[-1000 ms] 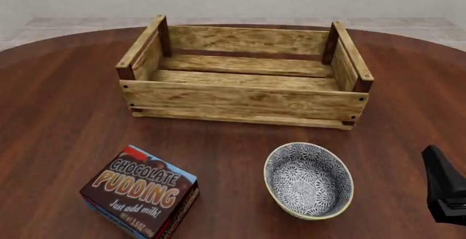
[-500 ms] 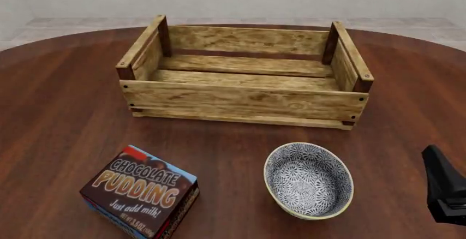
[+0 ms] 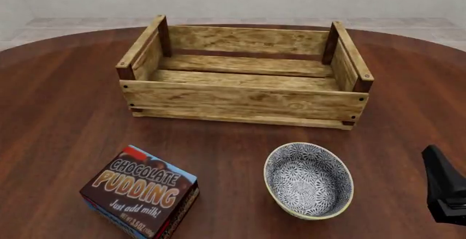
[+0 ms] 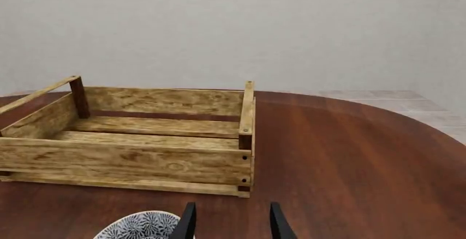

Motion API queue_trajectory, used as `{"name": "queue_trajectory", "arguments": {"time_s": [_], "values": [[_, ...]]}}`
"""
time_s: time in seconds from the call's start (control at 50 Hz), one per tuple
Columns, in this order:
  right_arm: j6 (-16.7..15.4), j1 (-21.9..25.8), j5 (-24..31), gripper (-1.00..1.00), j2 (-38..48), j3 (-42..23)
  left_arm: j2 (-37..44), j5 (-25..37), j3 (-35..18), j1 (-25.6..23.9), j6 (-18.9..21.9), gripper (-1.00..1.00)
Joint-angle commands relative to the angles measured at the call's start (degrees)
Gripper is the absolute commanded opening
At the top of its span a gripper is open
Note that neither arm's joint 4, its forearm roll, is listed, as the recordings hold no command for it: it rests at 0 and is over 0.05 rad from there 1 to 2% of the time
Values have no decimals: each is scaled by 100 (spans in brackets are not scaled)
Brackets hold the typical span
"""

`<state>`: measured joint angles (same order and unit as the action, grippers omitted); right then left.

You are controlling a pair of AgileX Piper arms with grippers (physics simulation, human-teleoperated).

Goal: Pick up the salad dressing and put it in the tray.

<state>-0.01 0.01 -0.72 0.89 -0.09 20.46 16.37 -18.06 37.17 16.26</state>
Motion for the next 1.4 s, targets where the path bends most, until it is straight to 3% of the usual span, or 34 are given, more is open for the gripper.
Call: {"name": "queue_trajectory", "arguments": {"time_s": [0.02,0.64,0.8,0.94,0.96,1.4], "values": [[-1,0,0,100,0,0,384,-241,-437,-571,74,-100],[-1,1,0,100,0,0,1177,-608,-1403,-1955,141,-100],[1,6,-8,100,6,4,1602,-945,-1668,-2214,410,-100],[0,6,-8,100,5,4,1946,-1034,-1846,-2517,335,-100],[0,6,-2,100,3,0,1992,-1127,-1820,-2578,528,-100],[0,6,13,100,-14,2,3028,-1113,-3244,-3569,756,-100]]}}
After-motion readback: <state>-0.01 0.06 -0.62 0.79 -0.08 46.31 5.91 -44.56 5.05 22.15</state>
